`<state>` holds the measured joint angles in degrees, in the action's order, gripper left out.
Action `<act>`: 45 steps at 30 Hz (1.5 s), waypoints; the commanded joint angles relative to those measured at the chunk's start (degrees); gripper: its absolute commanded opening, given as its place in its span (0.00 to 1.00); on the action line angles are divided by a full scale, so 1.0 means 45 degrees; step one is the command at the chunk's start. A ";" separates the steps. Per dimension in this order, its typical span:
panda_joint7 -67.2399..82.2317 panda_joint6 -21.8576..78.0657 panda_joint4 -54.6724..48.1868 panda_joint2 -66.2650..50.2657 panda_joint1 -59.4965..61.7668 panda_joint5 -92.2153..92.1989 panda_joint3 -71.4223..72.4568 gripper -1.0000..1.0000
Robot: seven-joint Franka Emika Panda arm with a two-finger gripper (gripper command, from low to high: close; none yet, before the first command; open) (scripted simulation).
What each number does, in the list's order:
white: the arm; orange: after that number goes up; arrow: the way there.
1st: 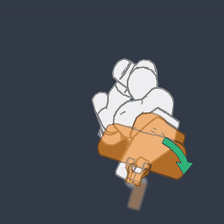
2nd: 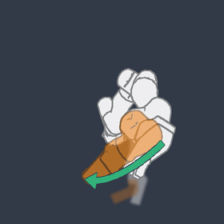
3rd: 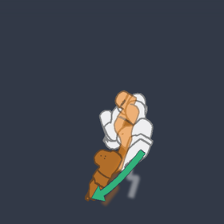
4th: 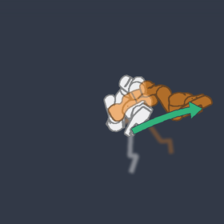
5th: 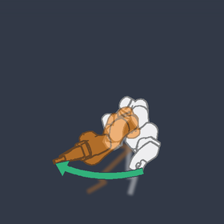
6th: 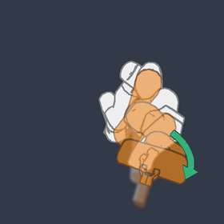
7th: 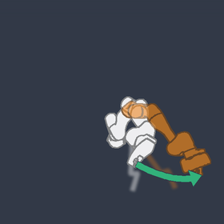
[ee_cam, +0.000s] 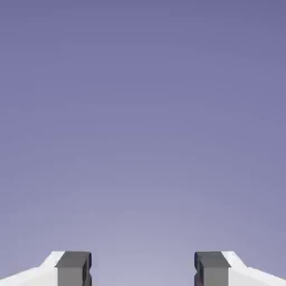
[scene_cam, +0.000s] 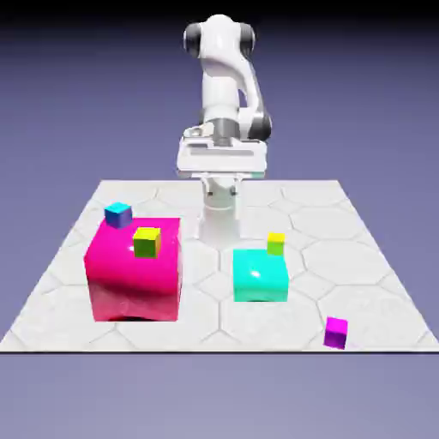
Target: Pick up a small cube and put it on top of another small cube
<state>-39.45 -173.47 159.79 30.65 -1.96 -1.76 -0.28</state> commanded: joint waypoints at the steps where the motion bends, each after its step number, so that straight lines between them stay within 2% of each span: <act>1: 0.0554 0.0099 -0.0223 -0.0371 -0.0235 -0.0326 -0.0051 0.50; 33: 1.8274 0.3272 -0.7352 -1.2211 -0.7748 -1.0732 -0.1676 0.50; 41: 1.9966 0.2247 -0.8881 -1.4791 -0.7140 -1.2439 -0.0450 0.50; 42: 1.9966 0.2247 -0.8881 -1.4791 -0.7140 -1.2439 -0.0450 0.00; 45: 1.9423 0.2661 -0.8335 -1.3869 -0.7420 -1.1845 -0.0933 0.00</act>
<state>47.95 -161.45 122.28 -31.76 -35.35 -55.07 -4.47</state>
